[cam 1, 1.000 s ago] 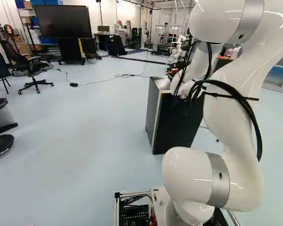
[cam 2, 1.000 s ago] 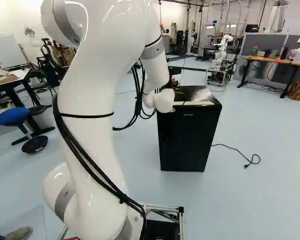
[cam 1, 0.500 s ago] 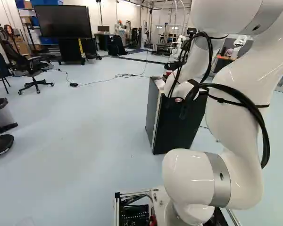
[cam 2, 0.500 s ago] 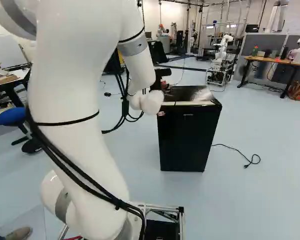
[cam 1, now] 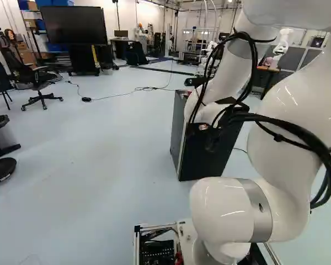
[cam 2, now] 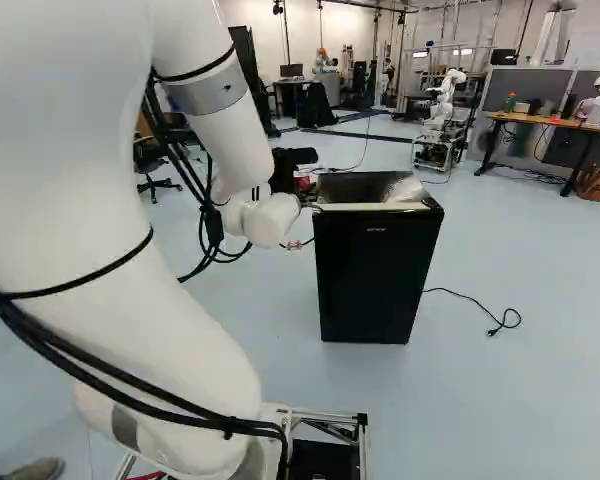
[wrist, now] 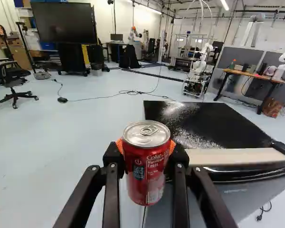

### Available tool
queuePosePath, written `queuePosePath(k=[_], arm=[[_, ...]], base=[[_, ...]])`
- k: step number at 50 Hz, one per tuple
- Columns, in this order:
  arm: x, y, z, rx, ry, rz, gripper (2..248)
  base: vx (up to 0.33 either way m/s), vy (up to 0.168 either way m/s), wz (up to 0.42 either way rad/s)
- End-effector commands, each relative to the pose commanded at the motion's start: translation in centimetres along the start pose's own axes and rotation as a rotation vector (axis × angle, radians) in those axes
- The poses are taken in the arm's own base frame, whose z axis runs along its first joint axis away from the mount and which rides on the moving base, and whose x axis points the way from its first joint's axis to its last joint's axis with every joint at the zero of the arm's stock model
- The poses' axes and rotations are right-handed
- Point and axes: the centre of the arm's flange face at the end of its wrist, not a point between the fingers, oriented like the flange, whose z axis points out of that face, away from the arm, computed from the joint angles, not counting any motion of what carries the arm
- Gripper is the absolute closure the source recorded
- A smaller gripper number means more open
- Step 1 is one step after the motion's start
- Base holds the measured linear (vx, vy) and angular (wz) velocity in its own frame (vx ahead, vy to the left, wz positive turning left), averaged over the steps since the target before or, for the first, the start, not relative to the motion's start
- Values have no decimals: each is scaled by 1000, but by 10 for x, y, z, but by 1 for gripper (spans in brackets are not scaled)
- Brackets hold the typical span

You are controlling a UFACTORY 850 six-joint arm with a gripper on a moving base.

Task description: Grab a drink from the fridge

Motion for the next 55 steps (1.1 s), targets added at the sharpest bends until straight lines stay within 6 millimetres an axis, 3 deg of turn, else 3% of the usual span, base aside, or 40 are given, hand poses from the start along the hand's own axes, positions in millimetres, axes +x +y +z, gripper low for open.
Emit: queuePosePath(k=[27,55], arm=[[-31,-33,-67,27,-71,25,152],[-54,-47,-106,43,-112,38,152]], base=[[0,0,0],[0,0,0]])
